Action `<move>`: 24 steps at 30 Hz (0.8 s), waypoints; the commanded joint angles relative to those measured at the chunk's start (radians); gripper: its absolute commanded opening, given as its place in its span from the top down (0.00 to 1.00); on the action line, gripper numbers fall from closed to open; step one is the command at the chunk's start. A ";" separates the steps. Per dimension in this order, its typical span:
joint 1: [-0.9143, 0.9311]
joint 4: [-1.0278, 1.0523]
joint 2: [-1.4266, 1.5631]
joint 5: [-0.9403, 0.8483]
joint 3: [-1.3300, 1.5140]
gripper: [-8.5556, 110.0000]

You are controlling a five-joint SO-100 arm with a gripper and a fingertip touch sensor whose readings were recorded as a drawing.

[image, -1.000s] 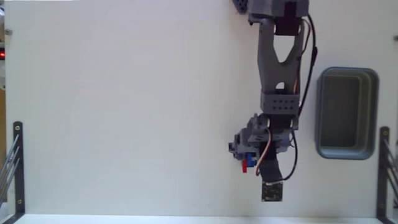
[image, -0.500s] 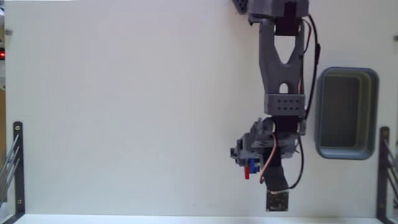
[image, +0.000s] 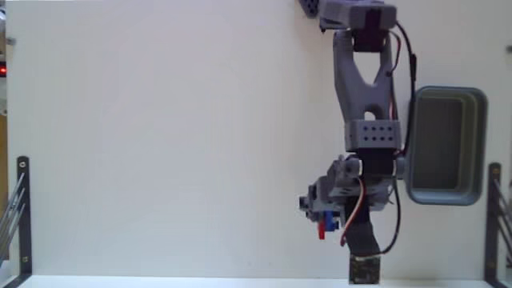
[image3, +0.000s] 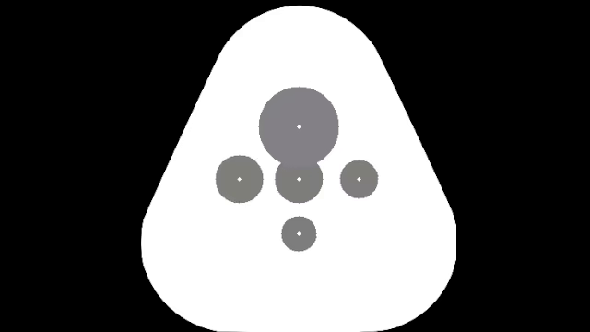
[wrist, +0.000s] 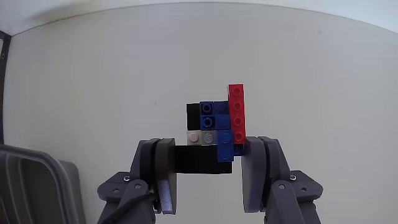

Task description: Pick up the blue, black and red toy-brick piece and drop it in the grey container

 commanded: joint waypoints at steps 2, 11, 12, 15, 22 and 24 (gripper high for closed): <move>-0.026 0.098 -0.008 0.005 -0.176 0.47; -0.026 0.264 -0.106 0.005 -0.441 0.47; -0.026 0.259 -0.103 0.005 -0.433 0.47; -0.026 0.259 -0.106 0.005 -0.436 0.47; -0.026 0.259 -0.106 0.005 -0.436 0.47; -0.026 0.259 -0.106 0.005 -0.436 0.47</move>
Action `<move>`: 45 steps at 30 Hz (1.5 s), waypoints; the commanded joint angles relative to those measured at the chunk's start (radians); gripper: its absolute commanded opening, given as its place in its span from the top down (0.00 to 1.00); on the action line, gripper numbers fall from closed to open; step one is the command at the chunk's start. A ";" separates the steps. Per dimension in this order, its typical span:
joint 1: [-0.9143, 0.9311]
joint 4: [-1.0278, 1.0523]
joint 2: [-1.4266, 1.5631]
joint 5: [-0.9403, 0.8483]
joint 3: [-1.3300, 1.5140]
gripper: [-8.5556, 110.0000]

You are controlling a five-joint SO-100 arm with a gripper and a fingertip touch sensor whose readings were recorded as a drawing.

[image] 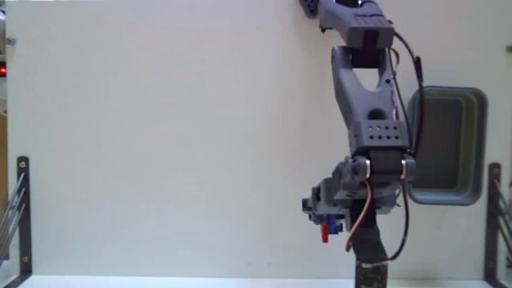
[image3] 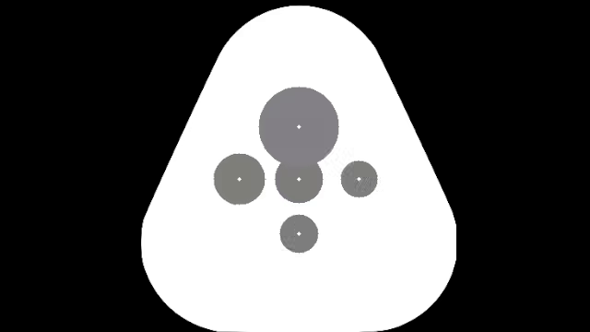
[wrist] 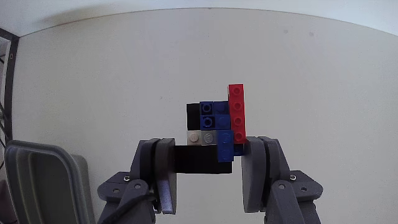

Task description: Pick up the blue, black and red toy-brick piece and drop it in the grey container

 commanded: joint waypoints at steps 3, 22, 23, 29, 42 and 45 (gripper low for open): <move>-0.025 0.011 0.033 0.005 -0.053 0.47; -0.025 0.011 0.033 0.005 -0.053 0.47; -0.025 0.011 0.033 0.005 -0.053 0.47; -0.025 0.011 0.033 0.005 -0.053 0.47; -0.040 0.005 0.044 0.005 -0.037 0.47; -0.051 0.001 0.052 0.005 -0.024 0.47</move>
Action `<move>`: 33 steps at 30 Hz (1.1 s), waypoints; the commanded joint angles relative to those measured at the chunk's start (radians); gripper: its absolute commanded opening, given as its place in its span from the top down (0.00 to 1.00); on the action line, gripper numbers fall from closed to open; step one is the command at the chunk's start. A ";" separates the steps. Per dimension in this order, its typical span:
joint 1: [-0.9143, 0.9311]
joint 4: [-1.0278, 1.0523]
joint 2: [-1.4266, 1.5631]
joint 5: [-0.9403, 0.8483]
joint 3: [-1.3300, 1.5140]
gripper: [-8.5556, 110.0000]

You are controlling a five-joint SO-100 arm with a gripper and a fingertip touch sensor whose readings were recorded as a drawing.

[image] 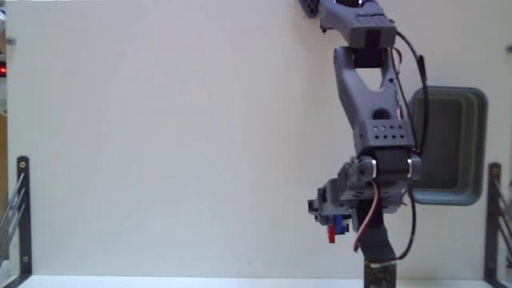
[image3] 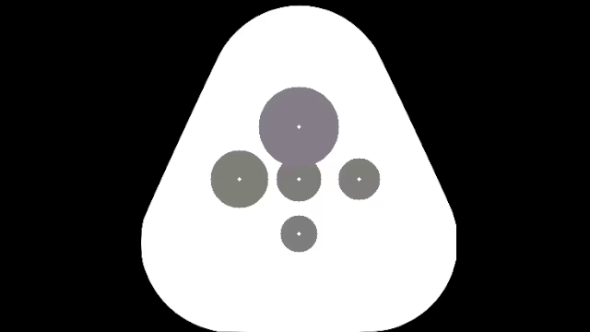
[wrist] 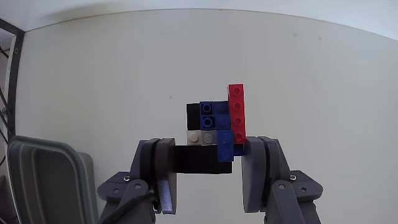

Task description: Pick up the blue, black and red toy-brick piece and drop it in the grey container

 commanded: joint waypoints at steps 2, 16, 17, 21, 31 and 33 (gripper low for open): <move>-0.034 -0.003 0.059 0.003 -0.014 0.47; -0.134 -0.041 0.129 0.003 0.095 0.47; -0.143 -0.045 0.136 0.003 0.106 0.47; -0.177 -0.058 0.160 0.003 0.143 0.47; -0.276 -0.095 0.230 0.003 0.251 0.47; -0.298 -0.104 0.246 0.003 0.276 0.47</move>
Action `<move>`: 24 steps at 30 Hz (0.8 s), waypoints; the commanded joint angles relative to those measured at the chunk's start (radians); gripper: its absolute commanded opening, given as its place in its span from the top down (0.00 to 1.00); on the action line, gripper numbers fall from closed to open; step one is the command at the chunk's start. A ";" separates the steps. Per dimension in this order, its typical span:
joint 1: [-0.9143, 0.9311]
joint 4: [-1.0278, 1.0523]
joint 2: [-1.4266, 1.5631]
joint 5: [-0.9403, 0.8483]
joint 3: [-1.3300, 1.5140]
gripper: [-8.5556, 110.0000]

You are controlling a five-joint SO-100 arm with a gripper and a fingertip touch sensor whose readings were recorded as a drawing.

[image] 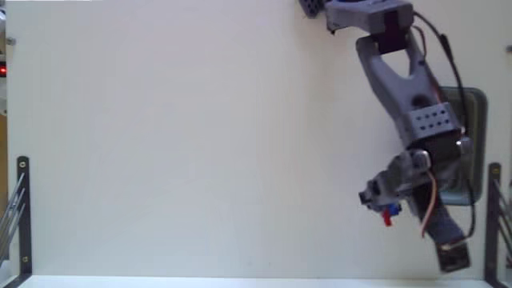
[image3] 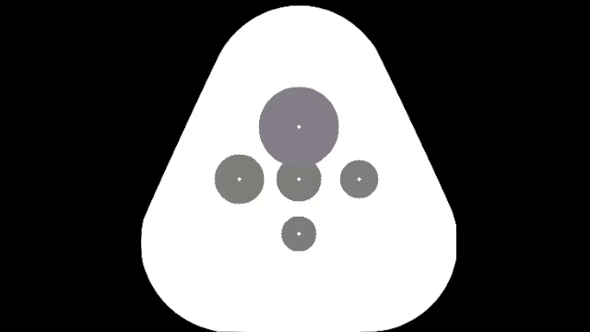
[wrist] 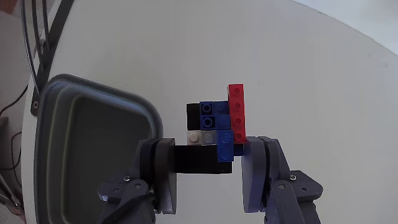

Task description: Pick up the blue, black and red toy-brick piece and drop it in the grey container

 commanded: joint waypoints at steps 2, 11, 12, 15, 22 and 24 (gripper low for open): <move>-0.061 -0.025 0.131 0.005 0.037 0.47; -0.150 -0.059 0.194 0.005 0.134 0.47; -0.160 -0.063 0.201 0.005 0.146 0.47; -0.188 -0.074 0.221 0.005 0.176 0.47; -0.248 -0.097 0.263 0.005 0.242 0.47; -0.262 -0.103 0.273 0.005 0.258 0.47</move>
